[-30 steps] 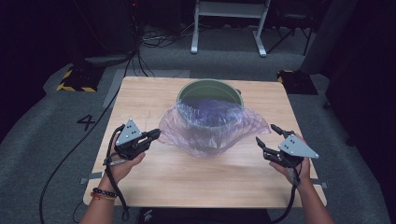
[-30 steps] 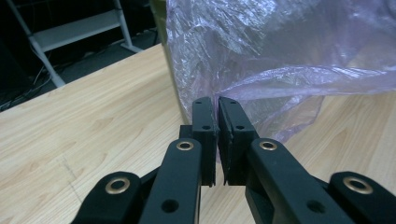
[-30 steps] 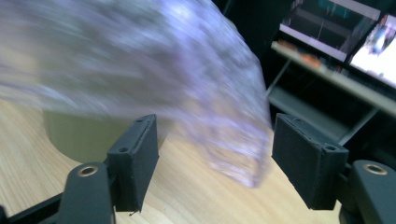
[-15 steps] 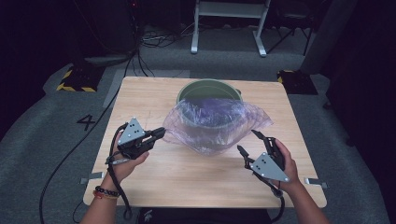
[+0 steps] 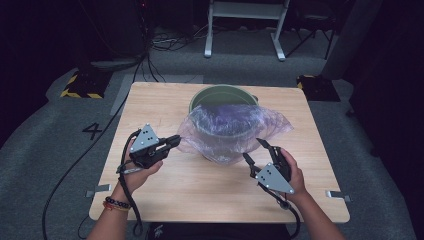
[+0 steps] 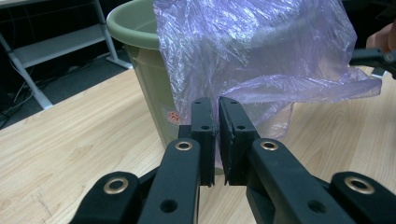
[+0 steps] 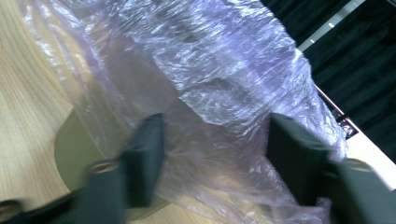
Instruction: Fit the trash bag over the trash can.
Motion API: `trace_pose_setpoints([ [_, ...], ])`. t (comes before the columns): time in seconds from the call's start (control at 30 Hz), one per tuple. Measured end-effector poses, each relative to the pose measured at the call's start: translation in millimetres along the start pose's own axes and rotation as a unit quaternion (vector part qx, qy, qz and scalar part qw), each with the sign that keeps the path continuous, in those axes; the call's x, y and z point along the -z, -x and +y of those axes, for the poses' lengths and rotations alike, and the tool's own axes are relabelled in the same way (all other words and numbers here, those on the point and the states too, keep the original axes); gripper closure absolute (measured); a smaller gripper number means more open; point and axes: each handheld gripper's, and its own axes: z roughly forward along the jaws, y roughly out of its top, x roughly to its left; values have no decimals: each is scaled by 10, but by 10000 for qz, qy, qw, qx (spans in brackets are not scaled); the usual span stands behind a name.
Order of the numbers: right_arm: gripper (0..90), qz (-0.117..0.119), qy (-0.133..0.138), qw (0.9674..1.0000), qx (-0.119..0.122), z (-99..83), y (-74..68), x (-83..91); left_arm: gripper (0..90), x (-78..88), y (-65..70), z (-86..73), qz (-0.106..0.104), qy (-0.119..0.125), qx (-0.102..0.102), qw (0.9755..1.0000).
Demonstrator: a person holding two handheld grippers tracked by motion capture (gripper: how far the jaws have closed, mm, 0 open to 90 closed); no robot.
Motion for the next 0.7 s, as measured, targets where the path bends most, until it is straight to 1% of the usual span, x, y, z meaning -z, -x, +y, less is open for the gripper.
trace_pose_setpoints([
  [0.03,557,83,-6,10000,-13,1,2,-3,846,-1,-2,-1,-6,-1,2,10000],
  [0.1,698,89,-60,9999,6,12,10,-14,838,1,-1,-1,38,-11,-28,10000],
  [0.17,802,271,10,9996,-99,19,44,1,819,5,-1,-2,77,-7,-31,10000],
  [0.27,900,502,153,9980,-349,42,116,47,769,11,-8,-5,176,8,-20,9998],
  [0.33,900,626,283,9964,-497,73,183,90,682,14,-12,-3,296,45,46,9995],
  [0.37,900,710,412,9939,-731,114,264,133,601,15,-13,1,374,32,69,9993],
  [0.4,900,710,412,9939,-731,114,264,133,601,13,-14,4,414,38,82,9991],
  [0.43,900,739,455,9926,-854,136,311,147,566,10,-12,8,439,50,111,9990],
  [0.47,900,740,493,9914,-962,160,361,154,504,8,-11,15,467,49,133,9988],
  [0.5,900,717,525,9902,-1073,186,413,161,476,3,-10,25,527,46,139,9985],
  [0.53,900,704,566,9892,-1154,213,463,166,457,0,-11,35,540,45,142,9984],
  [0.6,900,684,583,9879,-1266,277,561,160,396,-3,-11,55,500,62,168,9986],
  [0.7,900,675,561,9871,-1340,380,703,110,355,-14,0,91,500,62,143,9986],
])
